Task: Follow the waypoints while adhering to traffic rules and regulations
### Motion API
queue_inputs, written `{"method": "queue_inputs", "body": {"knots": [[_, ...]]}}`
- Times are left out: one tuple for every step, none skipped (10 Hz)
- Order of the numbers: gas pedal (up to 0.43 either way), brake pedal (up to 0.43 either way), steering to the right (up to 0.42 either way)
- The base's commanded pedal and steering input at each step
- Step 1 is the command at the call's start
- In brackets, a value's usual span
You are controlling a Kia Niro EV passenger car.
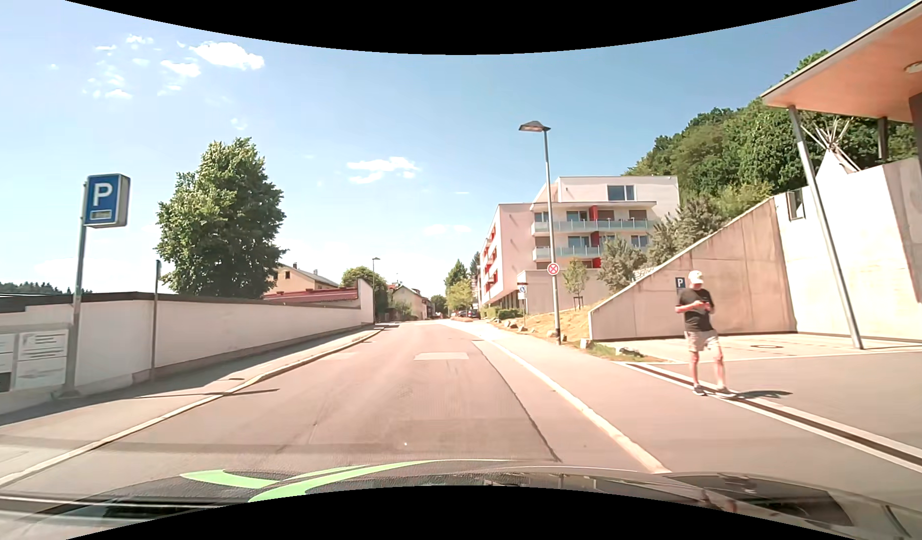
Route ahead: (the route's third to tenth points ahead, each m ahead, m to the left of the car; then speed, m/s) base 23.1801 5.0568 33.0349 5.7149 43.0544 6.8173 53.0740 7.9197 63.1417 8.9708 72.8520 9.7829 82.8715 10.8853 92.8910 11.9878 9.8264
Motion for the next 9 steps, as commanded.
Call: {"method": "queue_inputs", "body": {"knots": [[0.209, 0.000, -0.018], [0.197, 0.000, -0.018], [0.197, 0.000, -0.019], [0.197, 0.000, -0.021], [0.189, 0.000, -0.023], [0.189, 0.000, -0.024], [0.189, 0.000, -0.024], [0.189, 0.000, -0.024], [0.189, 0.000, -0.024]]}}
